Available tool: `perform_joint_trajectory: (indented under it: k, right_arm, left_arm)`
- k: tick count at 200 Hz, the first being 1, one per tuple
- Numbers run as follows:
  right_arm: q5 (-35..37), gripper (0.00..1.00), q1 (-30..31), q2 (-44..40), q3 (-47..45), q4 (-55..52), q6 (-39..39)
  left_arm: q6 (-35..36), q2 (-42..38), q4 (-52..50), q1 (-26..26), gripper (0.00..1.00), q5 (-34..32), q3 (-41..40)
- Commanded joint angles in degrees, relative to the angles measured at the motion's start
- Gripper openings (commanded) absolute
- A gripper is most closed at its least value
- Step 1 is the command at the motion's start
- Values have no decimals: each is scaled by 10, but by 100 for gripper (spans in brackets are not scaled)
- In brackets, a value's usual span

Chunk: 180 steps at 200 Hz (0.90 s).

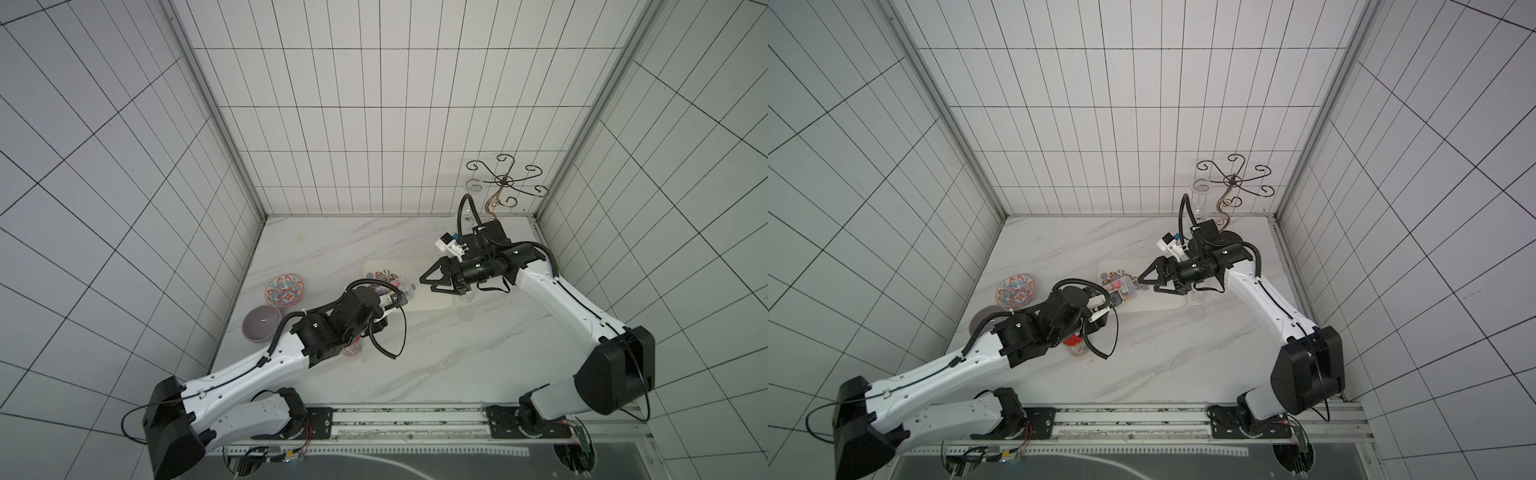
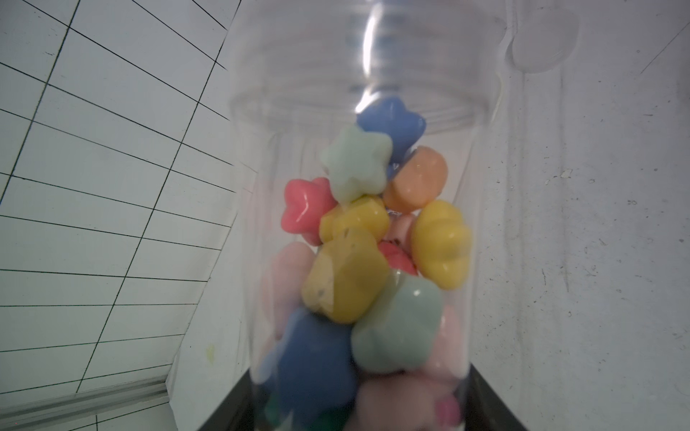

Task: Pour the candies out of the jar
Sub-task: Unscrew the lid from the jar.

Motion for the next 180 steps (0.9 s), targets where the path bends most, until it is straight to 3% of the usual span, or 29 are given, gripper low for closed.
perform_joint_trajectory:
  k: [1,110,180]
  right_arm:
    - [-11,92,21,-4,-22,48,23]
    - [9,90,56,62,29,73,27]
    - [7,79,66,67,42,73,28]
  left_arm:
    - [2,-13,43,-3,48,-7,-1]
    - [-1,-22,52,-3,48,8,-7]
    - [-5,-14,54,-3,48,12,-9]
